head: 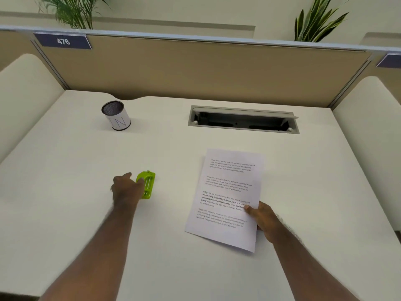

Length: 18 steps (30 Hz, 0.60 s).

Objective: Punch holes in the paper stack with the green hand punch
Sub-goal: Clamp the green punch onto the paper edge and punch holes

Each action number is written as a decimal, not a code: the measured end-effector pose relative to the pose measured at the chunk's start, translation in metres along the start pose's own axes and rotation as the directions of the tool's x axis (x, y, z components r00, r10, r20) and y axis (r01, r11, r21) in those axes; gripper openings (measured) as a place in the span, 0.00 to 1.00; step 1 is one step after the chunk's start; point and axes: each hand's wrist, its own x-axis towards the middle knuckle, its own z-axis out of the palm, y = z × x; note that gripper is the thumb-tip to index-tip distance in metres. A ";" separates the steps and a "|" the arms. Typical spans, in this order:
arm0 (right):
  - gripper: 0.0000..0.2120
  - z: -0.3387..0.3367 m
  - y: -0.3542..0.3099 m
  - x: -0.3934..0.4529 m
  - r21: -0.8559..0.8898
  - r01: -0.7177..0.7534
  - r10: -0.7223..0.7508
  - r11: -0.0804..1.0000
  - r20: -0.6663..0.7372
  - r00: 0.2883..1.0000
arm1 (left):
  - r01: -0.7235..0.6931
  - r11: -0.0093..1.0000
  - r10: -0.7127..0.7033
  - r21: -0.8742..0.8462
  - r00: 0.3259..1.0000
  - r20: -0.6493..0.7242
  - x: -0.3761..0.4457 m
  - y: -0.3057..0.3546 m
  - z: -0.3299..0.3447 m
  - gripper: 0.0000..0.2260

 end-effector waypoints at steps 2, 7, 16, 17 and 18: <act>0.09 0.001 0.002 -0.001 0.005 0.012 -0.012 1.000 -0.004 1.000 | 0.004 0.990 -0.018 0.144 0.995 0.099 0.012 -0.007 0.003 0.23; 0.11 0.004 0.005 -0.001 -0.003 0.016 -0.016 1.000 0.032 0.999 | -0.064 0.993 0.043 0.103 0.981 0.188 0.019 -0.012 0.009 0.15; 0.12 0.005 0.009 0.000 0.040 0.009 -0.012 0.999 0.091 0.996 | -0.010 0.970 0.096 -0.241 0.933 0.347 -0.004 0.006 0.019 0.09; 0.12 0.005 0.009 0.000 0.037 0.009 -0.013 0.999 0.099 0.995 | 0.038 0.953 0.091 -0.302 0.910 0.404 -0.011 0.009 0.022 0.07; 0.12 0.005 0.009 0.000 0.034 0.012 -0.015 0.999 0.109 0.994 | 0.084 0.935 0.089 -0.346 0.885 0.457 -0.018 0.012 0.024 0.06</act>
